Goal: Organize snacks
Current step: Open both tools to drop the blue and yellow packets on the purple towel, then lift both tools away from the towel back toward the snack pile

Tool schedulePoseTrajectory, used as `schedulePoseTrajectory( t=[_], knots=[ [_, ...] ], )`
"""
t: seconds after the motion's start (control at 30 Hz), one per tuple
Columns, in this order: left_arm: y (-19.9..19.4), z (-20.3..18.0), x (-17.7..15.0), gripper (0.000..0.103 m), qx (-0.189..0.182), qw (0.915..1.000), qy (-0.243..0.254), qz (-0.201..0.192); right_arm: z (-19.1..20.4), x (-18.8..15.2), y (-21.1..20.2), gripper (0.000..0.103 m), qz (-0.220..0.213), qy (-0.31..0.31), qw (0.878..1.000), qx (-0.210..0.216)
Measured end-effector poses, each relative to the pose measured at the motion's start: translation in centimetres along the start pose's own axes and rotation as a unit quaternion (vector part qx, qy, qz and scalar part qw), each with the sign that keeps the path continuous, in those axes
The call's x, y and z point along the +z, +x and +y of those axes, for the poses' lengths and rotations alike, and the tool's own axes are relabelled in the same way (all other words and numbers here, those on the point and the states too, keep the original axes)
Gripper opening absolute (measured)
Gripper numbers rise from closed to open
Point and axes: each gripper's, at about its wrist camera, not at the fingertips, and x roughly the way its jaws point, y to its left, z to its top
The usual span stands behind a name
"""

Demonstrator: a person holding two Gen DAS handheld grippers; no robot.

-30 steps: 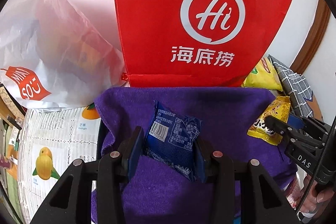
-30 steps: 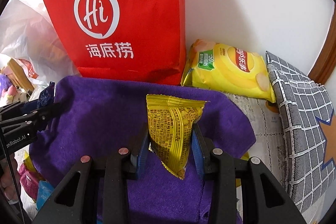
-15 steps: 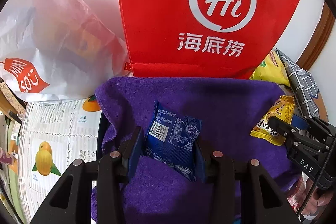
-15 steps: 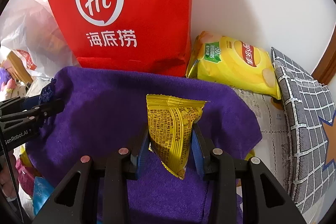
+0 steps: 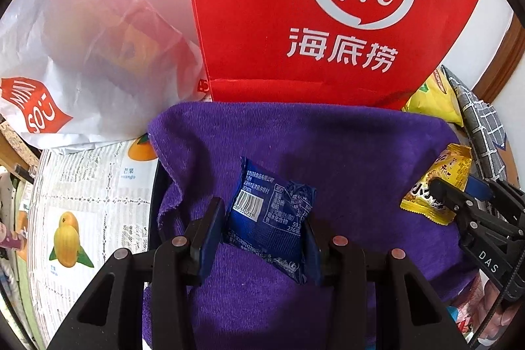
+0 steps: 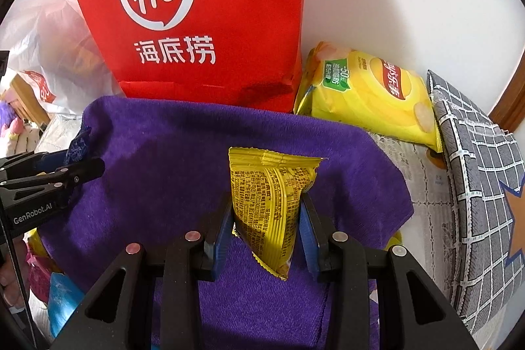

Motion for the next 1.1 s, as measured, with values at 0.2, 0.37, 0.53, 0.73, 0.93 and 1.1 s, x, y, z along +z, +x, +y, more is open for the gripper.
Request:
schedulePoseTrajectory(
  t=[0.2, 0.37, 0.53, 0.73, 0.93, 1.1],
  knots=[
    [0.3, -0.2, 0.1, 0.043, 0.001, 1.0000, 0.000, 0.005, 0.2, 0.1, 0.3, 0.038, 0.009, -0.004, 1.000, -0.003],
    [0.3, -0.1, 0.0, 0.043, -0.002, 1.0000, 0.002, 0.004, 0.1, 0.3, 0.3, 0.039, 0.009, -0.006, 1.000, -0.007],
    [-0.3, -0.3, 0.0, 0.043, -0.009, 0.9999, 0.005, -0.006, -0.2, 0.5, -0.5, 0.051, 0.002, 0.000, 1.000, -0.005],
    [-1.9, -0.6, 0.1, 0.051, -0.018, 0.9994, 0.008, -0.029, -0.1, 0.9, -1.9, 0.062, -0.010, 0.001, 1.000, -0.009],
    [-4.1, -0.7, 0.4, 0.066, -0.024, 0.9982, 0.013, -0.053, 0.2, 1.4, -3.9, 0.087, -0.028, 0.005, 0.999, -0.027],
    [-6.2, -1.1, 0.6, 0.084, -0.014, 0.9969, 0.016, -0.076, 0.0, 1.4, -6.2, 0.091, -0.047, 0.021, 0.998, -0.041]
  ],
)
